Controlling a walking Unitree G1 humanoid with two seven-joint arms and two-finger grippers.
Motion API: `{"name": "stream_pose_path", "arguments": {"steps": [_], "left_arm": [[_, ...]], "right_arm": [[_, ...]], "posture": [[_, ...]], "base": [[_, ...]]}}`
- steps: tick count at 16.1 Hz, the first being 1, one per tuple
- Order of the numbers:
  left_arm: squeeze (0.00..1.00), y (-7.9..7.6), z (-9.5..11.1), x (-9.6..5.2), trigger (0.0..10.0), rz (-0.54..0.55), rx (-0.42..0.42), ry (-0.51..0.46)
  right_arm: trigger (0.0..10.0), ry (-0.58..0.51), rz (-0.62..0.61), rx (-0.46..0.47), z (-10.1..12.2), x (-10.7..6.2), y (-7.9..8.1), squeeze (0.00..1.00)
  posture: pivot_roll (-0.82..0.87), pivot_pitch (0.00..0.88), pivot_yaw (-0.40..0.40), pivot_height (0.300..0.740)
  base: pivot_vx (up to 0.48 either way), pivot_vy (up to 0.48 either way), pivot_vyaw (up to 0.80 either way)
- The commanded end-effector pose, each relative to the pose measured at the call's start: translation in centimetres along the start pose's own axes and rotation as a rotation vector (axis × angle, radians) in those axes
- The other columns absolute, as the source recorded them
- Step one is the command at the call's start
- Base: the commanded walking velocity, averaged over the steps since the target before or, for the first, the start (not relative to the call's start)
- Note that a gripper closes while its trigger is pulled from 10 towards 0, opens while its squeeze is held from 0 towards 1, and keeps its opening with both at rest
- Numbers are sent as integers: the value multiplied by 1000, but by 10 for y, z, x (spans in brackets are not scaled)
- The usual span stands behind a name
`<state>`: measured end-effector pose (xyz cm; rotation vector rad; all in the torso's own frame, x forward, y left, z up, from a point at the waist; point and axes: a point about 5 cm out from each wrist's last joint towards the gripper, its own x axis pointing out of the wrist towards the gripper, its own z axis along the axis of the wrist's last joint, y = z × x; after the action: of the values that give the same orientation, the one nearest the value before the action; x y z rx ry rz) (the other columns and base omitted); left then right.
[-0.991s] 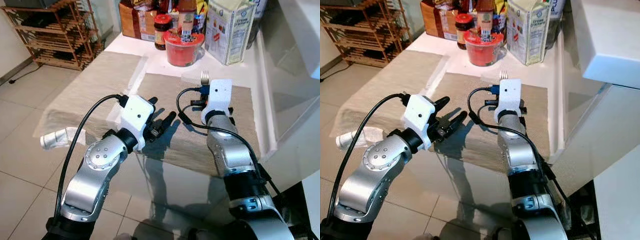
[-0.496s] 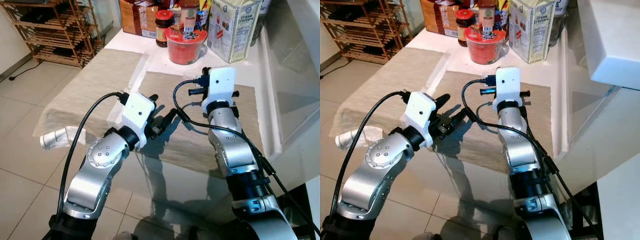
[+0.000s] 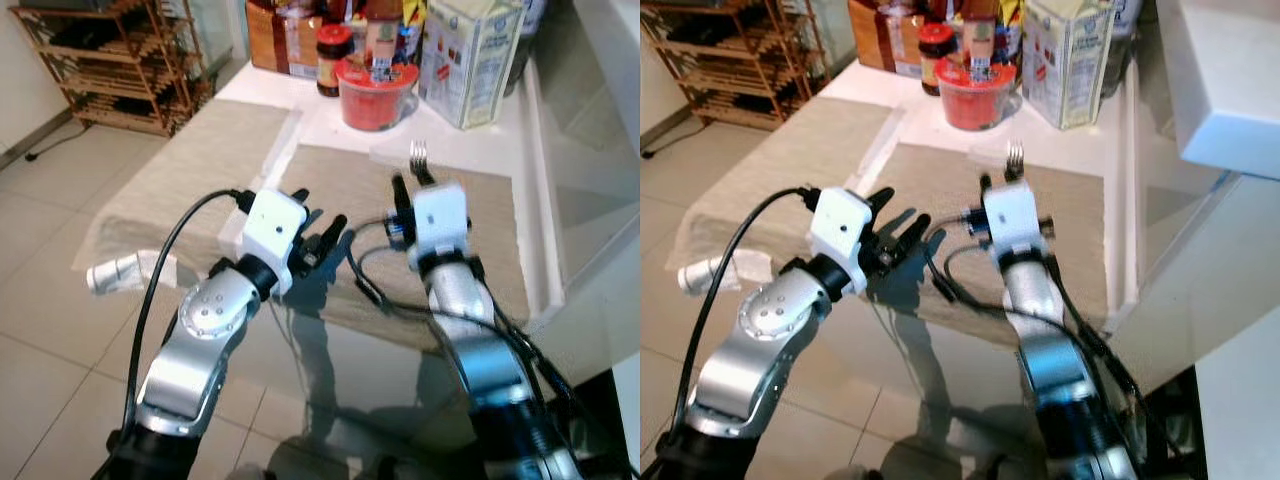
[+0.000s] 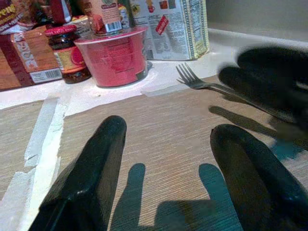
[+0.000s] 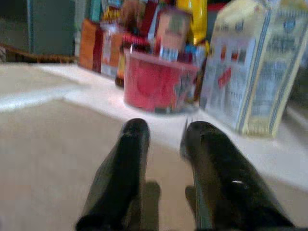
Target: Setting the table
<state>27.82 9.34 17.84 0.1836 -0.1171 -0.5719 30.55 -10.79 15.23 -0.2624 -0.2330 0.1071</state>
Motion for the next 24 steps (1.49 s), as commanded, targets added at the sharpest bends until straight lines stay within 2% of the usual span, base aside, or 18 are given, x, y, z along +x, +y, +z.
{"name": "stream_pose_path", "arguments": {"steps": [1, 7, 10, 12, 13, 16, 21, 24], "left_arm": [[0, 0, -2, 0, 10000, 7, 10, 2], [0, 5, -8, 4, 10000, 44, 9, 11], [0, 10, -15, 4, 10000, 65, 8, 27], [0, 14, -18, 4, 10000, 90, 17, 31], [0, 15, -19, 4, 10000, 93, 16, 33], [0, 11, -20, 6, 10000, 88, 18, 29], [0, 10, -19, 7, 10000, 80, 4, 18], [0, 9, -19, 7, 10000, 76, -7, 16]], "right_arm": [[10000, -36, -7, 12, 6, 0, -2, 1000], [10000, -55, -17, 20, 7, -5, -4, 1000], [10000, -59, -41, 24, 6, -18, -11, 1000], [10000, -50, -67, -5, 3, -25, -15, 1000], [10000, -25, -74, -18, 0, -26, -17, 0], [10000, -13, -72, -12, -2, -26, -17, 0], [10000, 1, -60, -12, -4, -25, -15, 0], [10000, 18, -53, -6, -6, -24, -14, 0]], "posture": [[45, 48, 25, 740], [31, 36, 30, 740], [21, 36, 34, 740], [17, 34, 36, 740], [12, 32, 36, 740], [11, 32, 36, 740], [16, 33, 32, 740], [17, 36, 30, 740]], "base": [[0, 0, 0], [0, 0, 0], [0, 0, 0], [0, 0, 0], [0, 0, 0], [0, 0, 0], [0, 446, 0], [0, 480, -800]]}}
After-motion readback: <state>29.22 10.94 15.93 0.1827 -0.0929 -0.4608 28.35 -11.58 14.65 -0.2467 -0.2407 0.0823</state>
